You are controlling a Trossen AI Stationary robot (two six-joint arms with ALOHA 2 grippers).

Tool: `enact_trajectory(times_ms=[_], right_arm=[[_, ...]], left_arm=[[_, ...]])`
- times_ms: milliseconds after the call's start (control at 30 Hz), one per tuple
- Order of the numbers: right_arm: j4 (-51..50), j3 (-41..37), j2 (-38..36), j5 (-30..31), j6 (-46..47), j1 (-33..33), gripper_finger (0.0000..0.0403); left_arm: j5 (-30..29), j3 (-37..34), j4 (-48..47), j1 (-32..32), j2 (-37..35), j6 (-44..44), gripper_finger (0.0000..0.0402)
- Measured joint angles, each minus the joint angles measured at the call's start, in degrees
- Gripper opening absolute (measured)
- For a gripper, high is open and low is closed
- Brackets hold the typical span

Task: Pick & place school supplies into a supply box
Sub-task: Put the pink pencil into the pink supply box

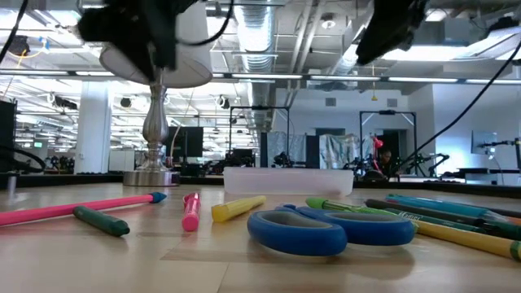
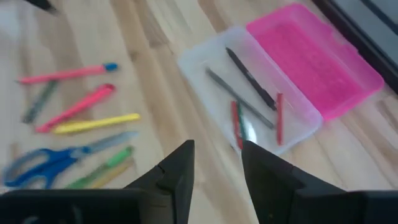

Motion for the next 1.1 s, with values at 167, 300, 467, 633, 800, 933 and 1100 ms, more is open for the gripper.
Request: enact_trajectory(times_ms=[167, 300, 467, 633, 800, 933, 1100], right_arm=[[0.37, 0.0, -3.49, 4.75, 4.18, 6.68, 0.0125], [0.26, 0.0, -5.66, 7.71, 6.13, 10.61, 0.0125], [-1.64, 0.02, -7.58, 10.43, 10.01, 14.3, 0.0125], [-5.17, 0.02, -8.1, 13.12, 14.03, 17.79, 0.0125], [-7.66, 0.02, -8.0, 14.68, 16.0, 20.65, 0.0125], [-8.57, 0.02, -7.97, 15.72, 17.08, 21.74, 0.0125], [-8.57, 0.02, -8.0, 15.91, 17.17, 22.78, 0.0125]], left_arm=[[1.85, -7.14, 6.85, -1.28, 0.02, -5.56, 0.0182], [1.65, -11.65, 13.77, -1.3, 0.02, -5.69, 0.0182], [2.3, -16.37, 18.77, -1.32, 0.02, -7.05, 0.0182], [2.57, -19.06, 21.75, -1.3, 0.02, -8.11, 0.0182], [3.18, -21.4, 27.32, -1.3, 0.01, -7.33, 0.0186], [3.48, -21.62, 27.51, -1.3, 0.0, -5.79, 0.0195], [3.7, -21.6, 30.13, -1.3, 1.04, -1.65, 0.0202]])
